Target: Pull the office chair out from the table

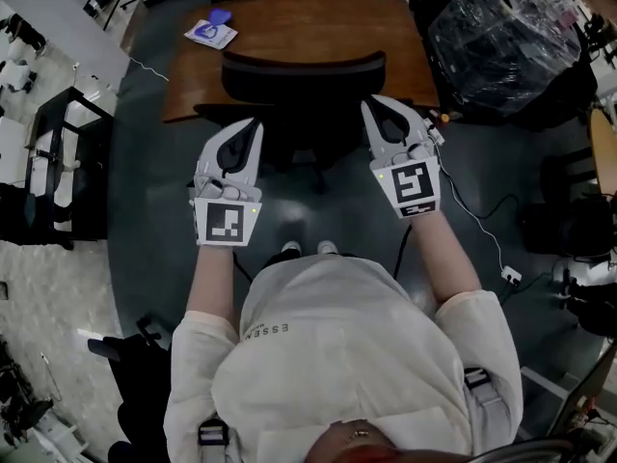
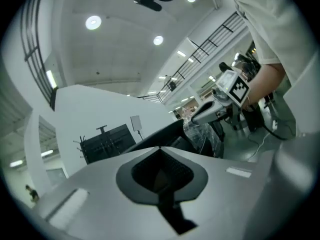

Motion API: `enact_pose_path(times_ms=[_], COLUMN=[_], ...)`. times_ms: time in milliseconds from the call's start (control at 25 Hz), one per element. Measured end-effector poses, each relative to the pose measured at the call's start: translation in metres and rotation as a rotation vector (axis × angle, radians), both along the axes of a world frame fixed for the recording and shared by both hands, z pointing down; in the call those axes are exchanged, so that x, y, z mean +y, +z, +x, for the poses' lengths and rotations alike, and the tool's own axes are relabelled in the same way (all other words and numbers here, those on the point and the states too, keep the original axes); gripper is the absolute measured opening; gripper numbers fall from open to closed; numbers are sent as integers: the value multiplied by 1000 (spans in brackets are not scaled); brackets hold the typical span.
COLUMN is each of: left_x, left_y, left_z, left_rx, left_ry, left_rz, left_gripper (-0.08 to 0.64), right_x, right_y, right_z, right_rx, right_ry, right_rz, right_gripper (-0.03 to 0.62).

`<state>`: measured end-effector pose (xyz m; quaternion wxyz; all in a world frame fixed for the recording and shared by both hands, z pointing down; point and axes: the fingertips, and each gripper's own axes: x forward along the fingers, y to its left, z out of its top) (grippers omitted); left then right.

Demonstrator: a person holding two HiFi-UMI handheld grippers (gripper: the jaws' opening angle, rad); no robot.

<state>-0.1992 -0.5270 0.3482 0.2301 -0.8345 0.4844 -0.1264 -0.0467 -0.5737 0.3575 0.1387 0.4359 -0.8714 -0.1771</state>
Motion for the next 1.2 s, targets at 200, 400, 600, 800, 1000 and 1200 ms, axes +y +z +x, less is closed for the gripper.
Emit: enact_pose_path(times_ms=[200, 400, 600, 800, 1000, 1200], left_x=[-39, -73, -97, -112, -120, -114], left_y=[-19, -15, 1, 14, 29, 27], left_z=[3, 4, 9, 19, 25, 23], left_rx=[-339, -576, -754, -810, -868, -904], left_ry=[73, 122, 189, 272, 289, 287], left_rz=[26, 12, -46, -116, -83, 22], left_gripper=[191, 275, 262, 204, 130, 57], right_x=[-21, -48, -64, -72, -67, -61], right_y=[-26, -19, -2, 16, 24, 24], right_z=[-22, -32, -43, -59, -61, -61], right_rx=[272, 594, 776, 875, 941, 958], right_ry=[-85, -96, -171, -249, -307, -320], right_rz=[54, 167, 155, 116, 130, 158], right_gripper=[196, 279, 279, 279, 23, 14])
